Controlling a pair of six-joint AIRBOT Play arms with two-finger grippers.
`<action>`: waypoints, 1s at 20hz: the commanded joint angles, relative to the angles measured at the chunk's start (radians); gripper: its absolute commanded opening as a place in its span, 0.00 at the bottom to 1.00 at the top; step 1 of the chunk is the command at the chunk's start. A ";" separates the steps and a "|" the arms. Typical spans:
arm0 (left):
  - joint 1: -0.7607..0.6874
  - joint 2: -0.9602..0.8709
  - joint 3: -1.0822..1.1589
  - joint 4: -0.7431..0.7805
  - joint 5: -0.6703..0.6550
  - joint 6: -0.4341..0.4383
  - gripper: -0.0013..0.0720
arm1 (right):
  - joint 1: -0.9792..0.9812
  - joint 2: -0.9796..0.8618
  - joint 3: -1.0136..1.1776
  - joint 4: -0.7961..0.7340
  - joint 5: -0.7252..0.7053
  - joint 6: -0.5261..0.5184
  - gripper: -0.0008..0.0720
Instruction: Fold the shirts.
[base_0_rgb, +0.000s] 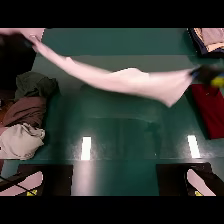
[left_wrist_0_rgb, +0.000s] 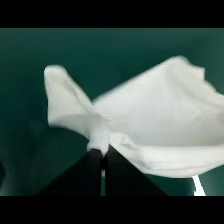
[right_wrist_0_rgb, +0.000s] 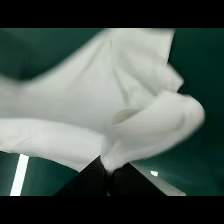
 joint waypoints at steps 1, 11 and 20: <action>0.003 0.070 0.302 0.001 0.011 -0.040 0.05 | -0.104 0.013 0.394 -0.001 -0.018 0.000 0.04; 0.003 0.412 0.385 0.000 0.202 -0.040 0.05 | -0.317 0.081 0.872 -0.001 -0.024 0.000 0.04; 0.002 0.294 0.009 0.014 -0.071 -0.070 0.05 | -0.267 -0.135 0.805 -0.003 0.338 0.050 0.03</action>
